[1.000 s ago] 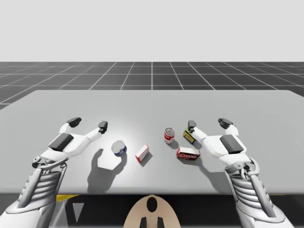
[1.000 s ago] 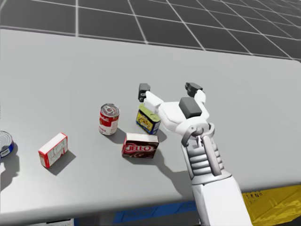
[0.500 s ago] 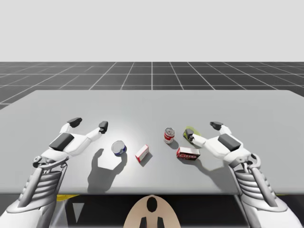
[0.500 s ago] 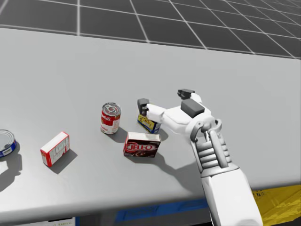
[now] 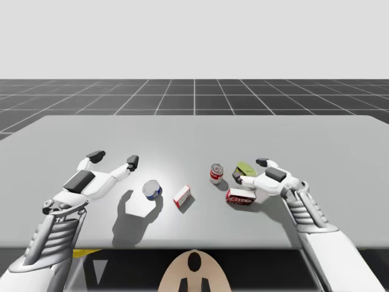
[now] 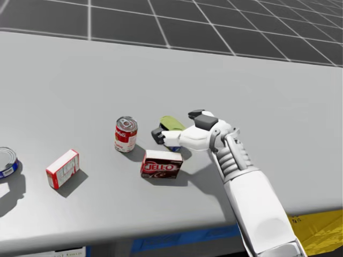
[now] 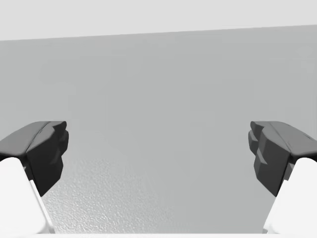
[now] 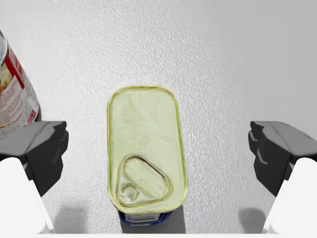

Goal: Lift the meat can off the table.

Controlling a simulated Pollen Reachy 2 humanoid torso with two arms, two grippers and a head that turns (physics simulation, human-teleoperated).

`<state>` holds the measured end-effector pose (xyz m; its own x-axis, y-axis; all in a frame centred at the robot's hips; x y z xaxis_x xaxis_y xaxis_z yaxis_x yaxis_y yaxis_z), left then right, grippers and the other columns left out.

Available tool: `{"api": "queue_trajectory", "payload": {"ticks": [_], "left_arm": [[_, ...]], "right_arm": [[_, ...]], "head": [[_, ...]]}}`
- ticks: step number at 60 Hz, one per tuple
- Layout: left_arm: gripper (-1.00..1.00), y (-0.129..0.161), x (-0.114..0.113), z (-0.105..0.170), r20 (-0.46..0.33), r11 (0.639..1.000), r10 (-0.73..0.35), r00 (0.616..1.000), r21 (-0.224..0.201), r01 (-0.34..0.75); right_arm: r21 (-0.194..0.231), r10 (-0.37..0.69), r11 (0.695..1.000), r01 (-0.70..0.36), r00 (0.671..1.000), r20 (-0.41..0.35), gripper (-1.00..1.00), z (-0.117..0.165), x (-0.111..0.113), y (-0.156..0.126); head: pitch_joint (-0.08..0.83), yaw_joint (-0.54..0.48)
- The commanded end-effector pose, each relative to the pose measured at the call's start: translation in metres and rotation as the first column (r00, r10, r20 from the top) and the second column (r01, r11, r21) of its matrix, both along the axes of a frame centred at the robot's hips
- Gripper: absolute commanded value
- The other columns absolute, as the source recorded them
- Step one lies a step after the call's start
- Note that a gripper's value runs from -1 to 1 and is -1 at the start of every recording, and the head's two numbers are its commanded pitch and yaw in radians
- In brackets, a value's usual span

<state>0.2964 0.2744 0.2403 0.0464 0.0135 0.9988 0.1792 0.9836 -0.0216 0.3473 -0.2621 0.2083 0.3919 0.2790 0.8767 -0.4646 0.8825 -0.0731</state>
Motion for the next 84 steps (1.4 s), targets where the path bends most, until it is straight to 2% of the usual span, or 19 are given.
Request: {"api": "queue_trajectory", "payload": {"ticks": [1,14,19,21,22,24,25,26,37,52,63,68,71,77,84], "left_arm": [[-1.0,0.0,0.0,0.0,0.0,1.0,0.001,1.0,-0.002,-0.001],[-1.0,0.001,0.0,0.0,0.0,1.0,0.001,1.0,-0.003,-0.001],[-1.0,0.0,0.0,0.0,0.0,1.0,0.001,1.0,-0.002,-0.001],[-1.0,0.0,0.0,0.0,0.0,1.0,0.001,1.0,-0.002,-0.001],[-1.0,0.001,0.0,0.0,0.0,1.0,0.001,1.0,-0.002,-0.001],[-1.0,0.001,0.0,0.0,0.0,1.0,0.002,1.0,-0.003,-0.002],[-1.0,0.001,0.0,0.0,0.0,1.0,0.002,1.0,-0.003,-0.002],[-1.0,0.001,0.0,0.0,0.0,1.0,0.002,1.0,-0.003,-0.002],[-1.0,0.001,0.0,0.0,-0.001,1.0,0.004,1.0,-0.004,-0.004],[-1.0,0.001,0.0,0.0,-0.002,1.0,0.005,1.0,-0.007,-0.005],[-1.0,0.001,0.0,0.0,-0.001,1.0,0.005,1.0,-0.01,-0.005],[-1.0,0.002,0.0,0.001,0.0,1.0,0.005,1.0,-0.011,-0.005],[-1.0,0.002,0.0,0.001,0.0,1.0,0.006,1.0,-0.011,-0.006],[-1.0,0.002,0.0,0.001,0.001,1.0,0.007,1.0,-0.011,-0.007],[-1.0,0.002,0.0,0.001,0.004,1.0,0.007,1.0,-0.011,-0.007]], "right_arm": [[-0.025,0.035,0.999,-0.037,0.998,-0.058,-1.0,-0.013,0.021,0.002],[-0.058,0.024,0.998,-0.031,0.993,-0.117,-1.0,-0.029,0.035,0.001],[-0.066,0.017,0.997,-0.025,0.993,-0.117,-1.0,-0.037,0.037,-0.002],[-0.085,0.025,0.996,-0.034,0.994,-0.102,-1.0,-0.038,0.037,-0.002],[-0.096,0.021,0.995,-0.029,0.996,-0.089,-0.57,-0.039,0.035,-0.002],[-0.099,0.007,0.995,-0.016,0.997,-0.083,0.0,-0.039,0.035,-0.002],[-0.09,0.016,0.996,-0.025,0.995,-0.098,0.85,-0.04,0.034,-0.003],[-0.087,0.025,0.996,-0.035,0.994,-0.105,0.96,-0.04,0.033,-0.003],[-0.083,0.039,0.995,-0.05,0.991,-0.131,1.0,-0.041,0.031,-0.005],[-0.085,0.051,0.994,-0.063,0.988,-0.145,0.97,-0.044,0.029,-0.007],[-0.07,0.057,0.995,-0.067,0.989,-0.14,0.98,-0.039,0.027,-0.005],[-0.042,0.07,0.996,-0.075,0.992,-0.104,0.98,-0.021,0.022,-0.001],[-0.038,0.073,0.996,-0.076,0.995,-0.074,0.97,-0.009,0.02,0.001],[-0.028,0.069,0.997,-0.068,0.998,0.013,0.98,0.025,0.015,0.003],[0.01,0.04,0.999,-0.042,0.99,0.137,0.99,0.077,0.009,0.002]], "head": [[0.624,-0.32],[0.624,-0.31],[0.622,-0.32],[0.622,-0.32],[0.622,-0.32],[0.621,-0.32],[0.62,-0.32],[0.619,-0.32],[0.572,-0.32],[0.341,-0.33],[0.287,-0.34],[0.284,-0.34],[0.284,-0.34],[0.283,-0.34],[0.279,-0.35]]}}
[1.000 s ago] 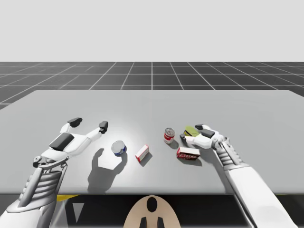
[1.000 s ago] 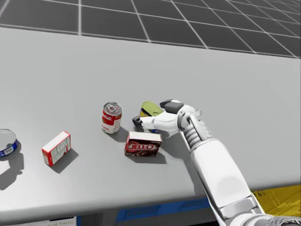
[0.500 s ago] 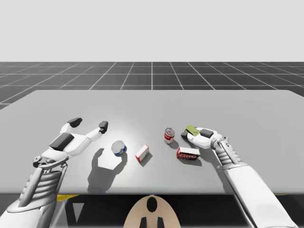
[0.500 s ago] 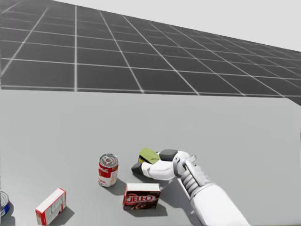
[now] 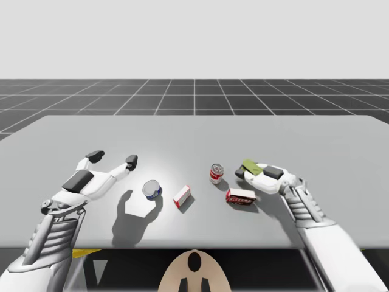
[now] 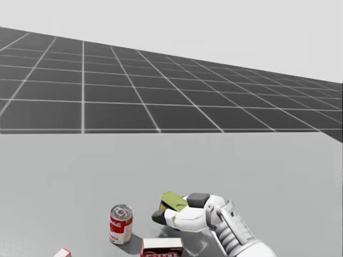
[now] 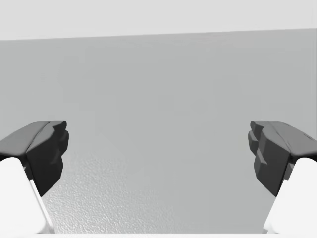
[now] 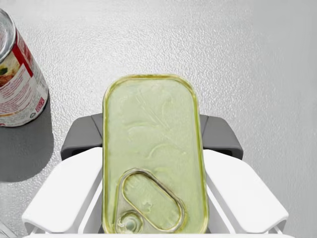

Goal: Lift the meat can off the table.

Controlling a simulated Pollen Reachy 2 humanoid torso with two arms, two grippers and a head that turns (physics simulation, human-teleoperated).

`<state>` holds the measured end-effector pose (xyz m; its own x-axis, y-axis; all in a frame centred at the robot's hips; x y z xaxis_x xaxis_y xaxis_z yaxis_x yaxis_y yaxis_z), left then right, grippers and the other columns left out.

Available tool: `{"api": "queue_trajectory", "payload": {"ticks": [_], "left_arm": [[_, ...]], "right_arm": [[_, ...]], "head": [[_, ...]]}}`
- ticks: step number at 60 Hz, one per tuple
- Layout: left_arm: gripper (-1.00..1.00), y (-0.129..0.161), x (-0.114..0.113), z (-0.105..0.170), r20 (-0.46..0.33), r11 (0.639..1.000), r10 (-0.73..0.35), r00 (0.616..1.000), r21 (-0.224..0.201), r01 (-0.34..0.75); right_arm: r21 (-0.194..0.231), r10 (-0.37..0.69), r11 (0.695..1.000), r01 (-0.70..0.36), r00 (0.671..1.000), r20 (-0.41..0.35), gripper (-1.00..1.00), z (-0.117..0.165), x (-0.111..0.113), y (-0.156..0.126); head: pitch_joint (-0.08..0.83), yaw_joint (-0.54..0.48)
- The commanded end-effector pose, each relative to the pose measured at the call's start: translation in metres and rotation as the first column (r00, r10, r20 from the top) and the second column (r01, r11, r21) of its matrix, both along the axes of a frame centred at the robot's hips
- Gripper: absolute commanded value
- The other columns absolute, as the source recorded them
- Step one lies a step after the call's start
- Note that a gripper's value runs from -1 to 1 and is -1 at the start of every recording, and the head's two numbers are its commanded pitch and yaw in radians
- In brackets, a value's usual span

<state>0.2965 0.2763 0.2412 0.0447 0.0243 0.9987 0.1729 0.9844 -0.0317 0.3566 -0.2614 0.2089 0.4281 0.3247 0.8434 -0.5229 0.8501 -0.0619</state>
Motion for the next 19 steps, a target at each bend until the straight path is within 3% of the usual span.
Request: {"api": "queue_trajectory", "payload": {"ticks": [1,13,19], "left_arm": [[-1.0,0.0,0.0,0.0,0.003,1.0,0.001,1.0,-0.001,-0.001],[-1.0,0.0,0.0,0.001,0.003,1.0,0.004,1.0,-0.002,-0.004],[-1.0,0.001,0.0,0.001,0.007,1.0,0.009,1.0,-0.002,-0.009]], "right_arm": [[0.047,-0.028,0.999,0.018,0.978,0.208,1.0,0.08,0.0,0.001],[0.106,-0.072,0.994,0.035,0.927,0.368,1.0,0.143,-0.011,0.003],[0.153,-0.104,0.988,0.035,0.876,0.471,1.0,0.172,-0.019,0.012]], "head": [[0.279,-0.35],[0.275,-0.36],[0.276,-0.36]]}}
